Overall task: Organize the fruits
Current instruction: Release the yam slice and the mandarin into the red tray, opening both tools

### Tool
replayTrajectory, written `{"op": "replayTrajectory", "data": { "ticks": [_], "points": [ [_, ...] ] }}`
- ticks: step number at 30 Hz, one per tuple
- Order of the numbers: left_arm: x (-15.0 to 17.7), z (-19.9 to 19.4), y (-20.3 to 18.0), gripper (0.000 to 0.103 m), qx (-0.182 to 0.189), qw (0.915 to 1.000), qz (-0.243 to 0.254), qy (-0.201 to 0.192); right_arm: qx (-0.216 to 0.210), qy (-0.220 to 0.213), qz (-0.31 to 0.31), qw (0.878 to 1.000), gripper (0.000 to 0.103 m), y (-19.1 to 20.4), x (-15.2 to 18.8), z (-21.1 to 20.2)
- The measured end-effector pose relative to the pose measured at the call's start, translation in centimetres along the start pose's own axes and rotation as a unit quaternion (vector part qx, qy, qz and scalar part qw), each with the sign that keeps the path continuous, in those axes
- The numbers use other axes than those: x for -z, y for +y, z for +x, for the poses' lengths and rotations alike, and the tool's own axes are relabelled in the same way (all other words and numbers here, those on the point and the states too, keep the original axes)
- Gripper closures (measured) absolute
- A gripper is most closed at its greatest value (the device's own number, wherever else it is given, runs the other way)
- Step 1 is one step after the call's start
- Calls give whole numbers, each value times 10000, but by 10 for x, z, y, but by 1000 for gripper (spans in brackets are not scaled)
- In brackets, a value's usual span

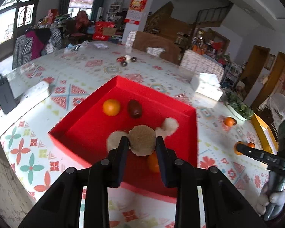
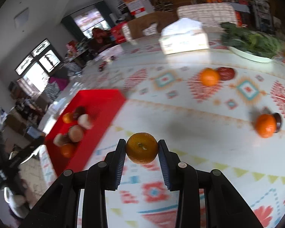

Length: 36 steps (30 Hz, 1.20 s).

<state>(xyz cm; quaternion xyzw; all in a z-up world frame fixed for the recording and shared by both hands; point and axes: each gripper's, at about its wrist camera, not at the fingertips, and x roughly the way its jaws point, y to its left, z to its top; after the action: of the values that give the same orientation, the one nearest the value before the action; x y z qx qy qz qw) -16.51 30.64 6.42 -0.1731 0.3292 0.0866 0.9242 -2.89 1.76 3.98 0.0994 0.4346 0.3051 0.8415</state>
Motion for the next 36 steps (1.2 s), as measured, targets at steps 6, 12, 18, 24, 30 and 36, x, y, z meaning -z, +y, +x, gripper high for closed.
{"op": "replayTrajectory", "data": {
  "ticks": [6, 12, 18, 24, 30, 36],
  "points": [
    [6, 15, 11, 74, -14, 9998, -101, 193, -496, 197, -342, 9980, 65, 57, 1, 15],
    [10, 30, 15, 74, 46, 9993, -144, 333, -670, 393, -743, 9942, 65, 100, 1, 37],
    [9, 38, 15, 71, -164, 9993, -49, 323, -740, 528, -871, 9920, 65, 123, -16, 61],
    [2, 41, 22, 53, -95, 9994, -98, 332, -670, 588, -987, 9911, 65, 145, -45, 96],
    [-10, 35, 39, 48, 65, 9992, -313, 239, -471, 835, -961, 9907, 65, 149, -66, 143],
    [-15, 36, 53, 47, 88, 9986, -489, 197, -303, 922, -908, 9911, 65, 146, -74, 167]
  ]
}}
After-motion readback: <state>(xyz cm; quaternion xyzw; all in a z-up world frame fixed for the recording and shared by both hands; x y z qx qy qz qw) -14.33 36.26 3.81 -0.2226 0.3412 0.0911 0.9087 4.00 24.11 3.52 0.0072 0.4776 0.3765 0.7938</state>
